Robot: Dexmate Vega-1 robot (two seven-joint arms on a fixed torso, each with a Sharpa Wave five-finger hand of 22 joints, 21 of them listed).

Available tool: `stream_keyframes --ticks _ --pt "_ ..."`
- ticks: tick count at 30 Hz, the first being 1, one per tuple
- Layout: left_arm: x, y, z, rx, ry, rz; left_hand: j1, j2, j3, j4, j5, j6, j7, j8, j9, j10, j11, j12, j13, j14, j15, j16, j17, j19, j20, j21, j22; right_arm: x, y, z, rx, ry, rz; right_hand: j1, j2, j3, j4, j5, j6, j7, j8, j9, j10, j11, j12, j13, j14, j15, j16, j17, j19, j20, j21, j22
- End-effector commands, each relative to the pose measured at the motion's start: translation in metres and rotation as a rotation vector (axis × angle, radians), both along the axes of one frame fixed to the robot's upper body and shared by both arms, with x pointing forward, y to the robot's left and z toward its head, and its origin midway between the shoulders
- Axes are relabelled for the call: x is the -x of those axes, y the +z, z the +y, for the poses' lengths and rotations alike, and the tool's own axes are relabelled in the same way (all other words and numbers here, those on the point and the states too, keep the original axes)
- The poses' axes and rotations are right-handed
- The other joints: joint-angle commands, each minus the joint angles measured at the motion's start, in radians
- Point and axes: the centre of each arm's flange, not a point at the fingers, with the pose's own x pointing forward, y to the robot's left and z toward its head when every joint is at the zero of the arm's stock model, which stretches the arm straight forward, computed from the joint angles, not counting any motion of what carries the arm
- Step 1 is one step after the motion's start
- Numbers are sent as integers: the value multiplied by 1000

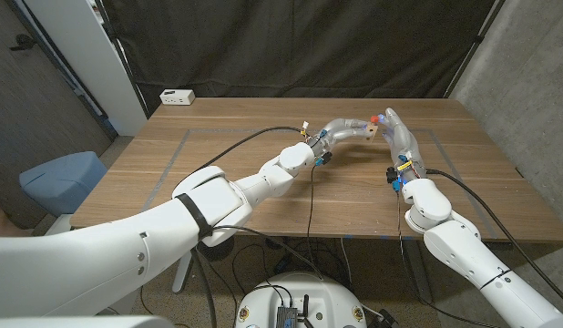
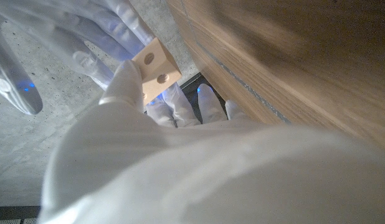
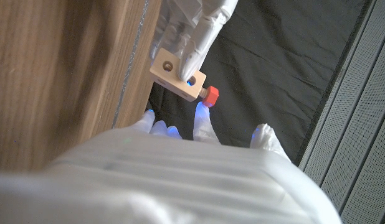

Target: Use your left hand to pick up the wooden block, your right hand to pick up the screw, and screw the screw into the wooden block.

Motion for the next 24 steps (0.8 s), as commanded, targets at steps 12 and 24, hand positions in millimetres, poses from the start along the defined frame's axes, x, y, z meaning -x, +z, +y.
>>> stream_keyframes --ticks 12,24 --pt "1 0 -4 -5 -4 1 -10 36 36 37 4 66 24 18 4 9 2 9 4 5 -93 2 4 1 -5 -1 3 -1 -1 -1 14 16 -7 -2 12 11 1 2 20 -6 4 1 -62 -18 4 3 -111 -2 9 5 -8 3 8 2" --pt "1 0 -4 -6 -1 5 -11 36 36 38 4 67 27 19 3 9 1 9 4 6 -92 2 4 1 -3 -1 3 0 0 -1 16 16 -3 -2 16 14 1 2 33 -11 4 1 -58 -24 7 3 -110 -8 12 5 -5 4 10 2"
